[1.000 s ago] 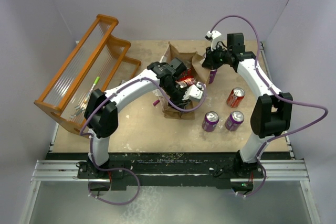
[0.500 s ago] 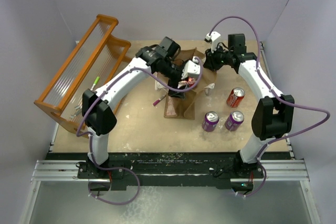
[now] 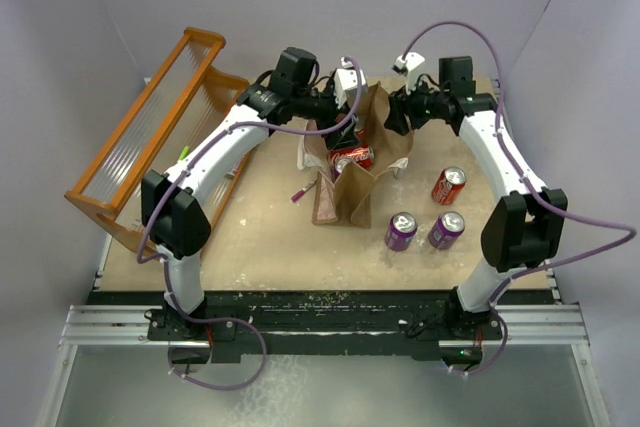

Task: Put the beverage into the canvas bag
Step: Adjust the canvas bag at the center of the board.

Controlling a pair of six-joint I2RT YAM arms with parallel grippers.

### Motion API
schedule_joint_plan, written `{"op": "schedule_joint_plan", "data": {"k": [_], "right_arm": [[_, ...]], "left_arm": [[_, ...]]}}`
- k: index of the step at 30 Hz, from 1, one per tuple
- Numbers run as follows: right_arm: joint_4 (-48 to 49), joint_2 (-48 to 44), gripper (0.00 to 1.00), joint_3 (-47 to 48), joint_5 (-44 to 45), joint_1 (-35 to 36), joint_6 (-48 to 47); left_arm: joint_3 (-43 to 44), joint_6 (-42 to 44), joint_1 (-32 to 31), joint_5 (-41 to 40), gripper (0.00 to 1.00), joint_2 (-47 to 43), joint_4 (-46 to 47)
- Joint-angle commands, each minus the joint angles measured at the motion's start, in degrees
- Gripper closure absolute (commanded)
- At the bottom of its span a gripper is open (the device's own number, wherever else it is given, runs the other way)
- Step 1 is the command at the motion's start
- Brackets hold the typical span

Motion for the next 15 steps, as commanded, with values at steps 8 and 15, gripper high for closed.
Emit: {"op": "schedule_joint_plan", "data": {"k": [8,15], "right_arm": [[-9.1,-3.8,0.28,8.8,-3.2,6.3,-16.1],[-13.7,4.0,0.23,12.3,-4.2,8.7,-24.7]], "left_arm": [[-3.4,-16.4,7.5,-12.6,0.06,-10.5,12.7],[-5.4,-19.0,9.5,-16.6,0.08,-11.6,7.2]]}}
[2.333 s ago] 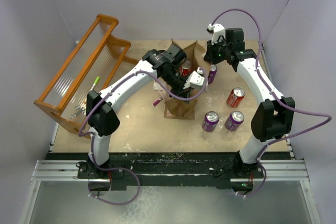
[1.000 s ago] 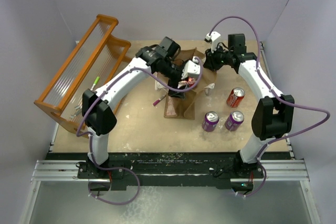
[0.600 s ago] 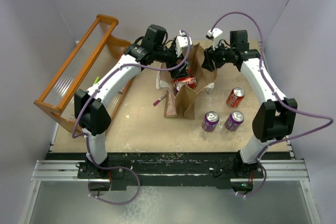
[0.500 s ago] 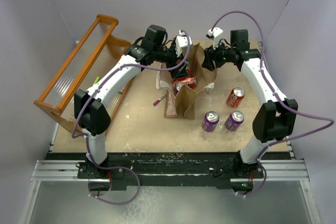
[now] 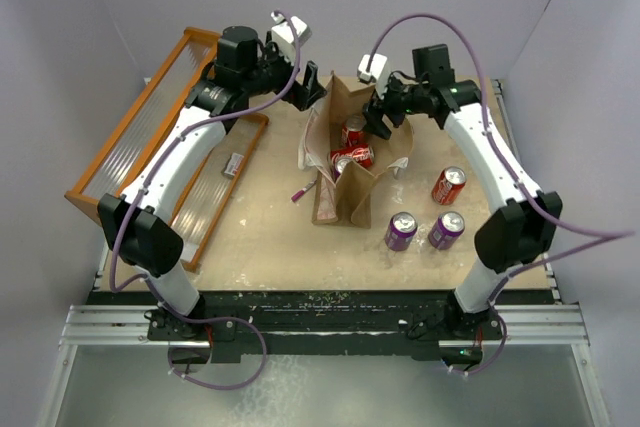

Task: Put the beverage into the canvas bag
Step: Adjust the canvas bag at the center of the board, then pick up the drink from the canvas bag.

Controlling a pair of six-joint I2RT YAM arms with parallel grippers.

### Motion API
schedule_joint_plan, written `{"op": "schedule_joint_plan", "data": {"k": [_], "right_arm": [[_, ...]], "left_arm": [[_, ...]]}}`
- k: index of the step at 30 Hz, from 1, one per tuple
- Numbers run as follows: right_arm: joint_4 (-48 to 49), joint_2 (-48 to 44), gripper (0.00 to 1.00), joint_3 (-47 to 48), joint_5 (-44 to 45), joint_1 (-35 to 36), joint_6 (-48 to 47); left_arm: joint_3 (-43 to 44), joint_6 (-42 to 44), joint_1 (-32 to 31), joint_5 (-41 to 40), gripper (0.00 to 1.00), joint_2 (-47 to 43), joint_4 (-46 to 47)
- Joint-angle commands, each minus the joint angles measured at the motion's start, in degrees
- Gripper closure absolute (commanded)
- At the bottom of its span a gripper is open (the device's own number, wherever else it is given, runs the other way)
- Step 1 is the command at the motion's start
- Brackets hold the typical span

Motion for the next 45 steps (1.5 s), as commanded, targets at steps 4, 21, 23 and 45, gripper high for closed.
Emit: {"op": "schedule_joint_plan", "data": {"k": [4,21,23,45], "right_arm": [[-5.9,7.4,0.21,3.0,0.2,1.1,-12.8],[-7.4,16.8,0.15,3.2,6.3,1.1,-29.3],[-7.0,17.6,0.14,2.9,6.5,1.1,-30.0],[3.2,23.9,0.08,-4.6,5.6,2.7,-31.4]], "left_arm": [[-1.0,-6.6,1.9,-2.8,0.13,-0.3,-4.9],[-5.3,-12.8,2.1,2.2,0.22,2.5,-4.1],[-5.0,-13.6,2.1,2.8,0.25,3.3,-3.9],[-3.5,-14.5,2.5,3.7,0.26,6.5,-2.9]]}}
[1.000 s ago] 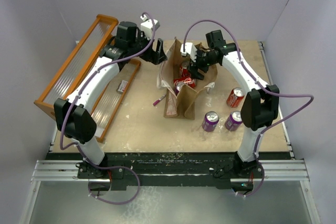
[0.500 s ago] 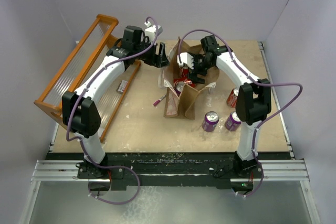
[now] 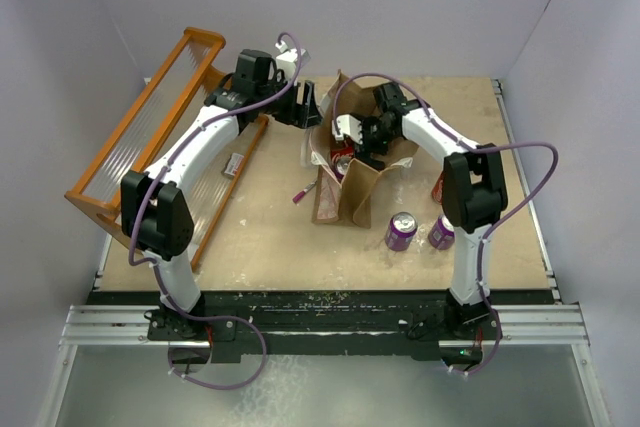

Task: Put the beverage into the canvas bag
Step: Pick up the drink from the canvas bag.

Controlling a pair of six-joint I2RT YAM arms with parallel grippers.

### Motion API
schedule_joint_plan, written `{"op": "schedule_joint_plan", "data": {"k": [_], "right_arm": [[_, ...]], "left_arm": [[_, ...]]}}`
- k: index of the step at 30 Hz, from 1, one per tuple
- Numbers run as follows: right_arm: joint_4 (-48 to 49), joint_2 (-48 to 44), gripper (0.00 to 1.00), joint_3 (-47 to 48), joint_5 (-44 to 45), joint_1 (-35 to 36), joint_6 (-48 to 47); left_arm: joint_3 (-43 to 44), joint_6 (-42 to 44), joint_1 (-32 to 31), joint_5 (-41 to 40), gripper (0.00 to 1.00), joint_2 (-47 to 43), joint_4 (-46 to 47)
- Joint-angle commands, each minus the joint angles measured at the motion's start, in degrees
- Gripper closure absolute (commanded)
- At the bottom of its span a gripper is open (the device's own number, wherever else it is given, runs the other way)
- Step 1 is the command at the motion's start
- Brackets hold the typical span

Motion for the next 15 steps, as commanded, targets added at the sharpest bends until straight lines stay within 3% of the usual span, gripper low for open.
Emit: {"op": "schedule_joint_plan", "data": {"k": [1,7,15], "right_arm": [[3.4,0.9,0.08,-1.4,-1.4,0.2,0.7],[5.6,1.2,0.17,-3.1,-1.9,0.8,2.2],[2.8,-1.3,0.55,-1.6,-1.9,0.8,2.6]], "left_arm": [[2.2,0.1,0.5,0.5,0.26,-0.3,2.1],[1.8,1.3,0.5,0.1,0.26,-0.7,1.9],[1.5,2.0,0.5,0.1,0.25,-1.4,2.2]]}}
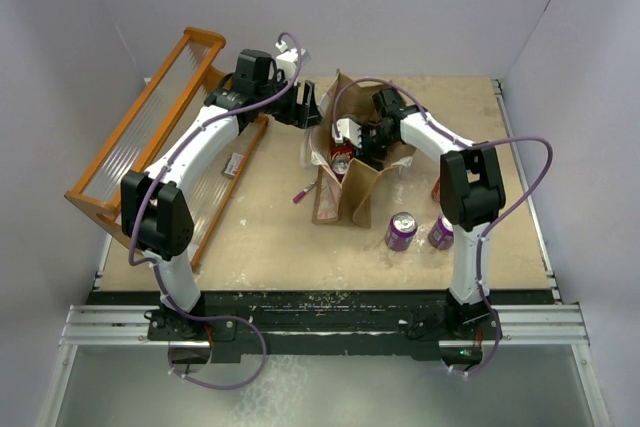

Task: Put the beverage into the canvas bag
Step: Pick up the drink from the canvas bag.

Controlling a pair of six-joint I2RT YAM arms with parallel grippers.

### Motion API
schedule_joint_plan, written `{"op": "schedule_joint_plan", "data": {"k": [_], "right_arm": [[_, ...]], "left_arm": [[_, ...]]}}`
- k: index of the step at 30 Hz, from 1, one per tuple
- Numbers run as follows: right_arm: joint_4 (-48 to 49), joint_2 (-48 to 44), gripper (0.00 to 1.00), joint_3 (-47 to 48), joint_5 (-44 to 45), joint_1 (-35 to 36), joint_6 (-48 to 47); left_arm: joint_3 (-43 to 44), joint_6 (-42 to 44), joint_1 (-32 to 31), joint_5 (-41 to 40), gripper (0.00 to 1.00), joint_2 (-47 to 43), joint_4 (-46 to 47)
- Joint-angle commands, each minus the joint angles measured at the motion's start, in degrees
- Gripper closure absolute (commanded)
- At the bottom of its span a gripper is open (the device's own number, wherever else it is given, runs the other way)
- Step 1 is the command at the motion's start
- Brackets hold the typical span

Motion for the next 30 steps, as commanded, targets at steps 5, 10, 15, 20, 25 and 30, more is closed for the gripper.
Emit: {"op": "schedule_joint_plan", "data": {"k": [5,10,15,20,25,30], "right_arm": [[-5.0,-4.0,0.79,4.1,-1.4,0.4,1.2],[-8.6,-6.0,1.00,7.2,-2.2,0.4,1.5],[-11.4,-7.5,1.00,11.1,-3.3,0.4,3.8],[-14.4,-8.3,1.00,15.9,-4.1,0.5,7.5],[-14.8,-10.9,1.00,17.5,-4.1,0.5,11.4],[-14.0,-13.9,1.00,17.8,-4.8,0.4,15.8]], "left_arm": [[1.2,1.8,0.4,0.2,0.24,-1.9,2.4],[1.4,1.7,0.4,0.5,0.24,-2.4,3.0],[1.7,1.7,0.4,0.6,0.24,-3.1,3.4],[3.2,3.6,0.5,0.5,0.23,-3.8,3.6],[4.2,5.7,0.5,0.1,0.22,-4.5,5.1],[5.4,9.4,0.6,-0.8,0.21,-5.0,7.3]]}}
